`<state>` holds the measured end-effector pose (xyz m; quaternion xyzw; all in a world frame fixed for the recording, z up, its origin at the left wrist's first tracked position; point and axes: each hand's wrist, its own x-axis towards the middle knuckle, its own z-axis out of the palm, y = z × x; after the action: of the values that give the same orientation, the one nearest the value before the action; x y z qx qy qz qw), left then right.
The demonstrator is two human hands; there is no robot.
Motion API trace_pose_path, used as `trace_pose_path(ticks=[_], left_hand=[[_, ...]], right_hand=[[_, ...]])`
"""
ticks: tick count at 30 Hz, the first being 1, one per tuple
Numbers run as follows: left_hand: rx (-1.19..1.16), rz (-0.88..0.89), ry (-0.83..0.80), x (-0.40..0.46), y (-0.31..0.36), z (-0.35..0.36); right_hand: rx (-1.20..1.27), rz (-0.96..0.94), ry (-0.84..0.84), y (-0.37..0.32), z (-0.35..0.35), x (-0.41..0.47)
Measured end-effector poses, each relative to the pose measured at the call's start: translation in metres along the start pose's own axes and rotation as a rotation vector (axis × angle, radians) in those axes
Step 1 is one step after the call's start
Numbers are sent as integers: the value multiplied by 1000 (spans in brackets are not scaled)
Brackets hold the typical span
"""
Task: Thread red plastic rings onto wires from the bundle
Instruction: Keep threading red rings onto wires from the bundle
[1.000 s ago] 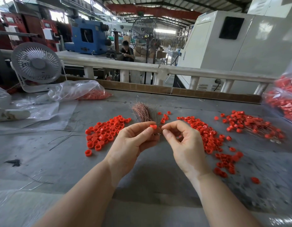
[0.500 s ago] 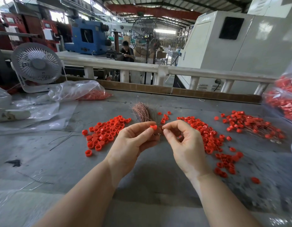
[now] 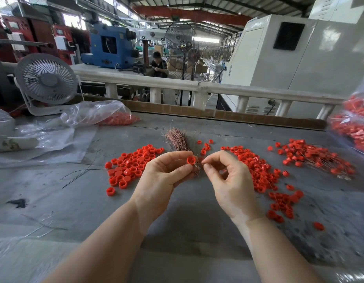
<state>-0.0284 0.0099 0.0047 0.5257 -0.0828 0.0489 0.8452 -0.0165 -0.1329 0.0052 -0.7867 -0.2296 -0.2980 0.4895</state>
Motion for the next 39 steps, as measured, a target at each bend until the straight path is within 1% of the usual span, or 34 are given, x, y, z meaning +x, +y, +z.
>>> trace_pose_path(ticks=[7,18,39], left_hand=[[16,0,-10,-1,1,1],[139,30,-20,-2,1,1],[207,61,-2,-5,4,5]], right_hand=[[-37,-8,-22,1,1,-1],[-41,15,-28,2,0,-2],[-65,30,-50,-3,-1,-2]])
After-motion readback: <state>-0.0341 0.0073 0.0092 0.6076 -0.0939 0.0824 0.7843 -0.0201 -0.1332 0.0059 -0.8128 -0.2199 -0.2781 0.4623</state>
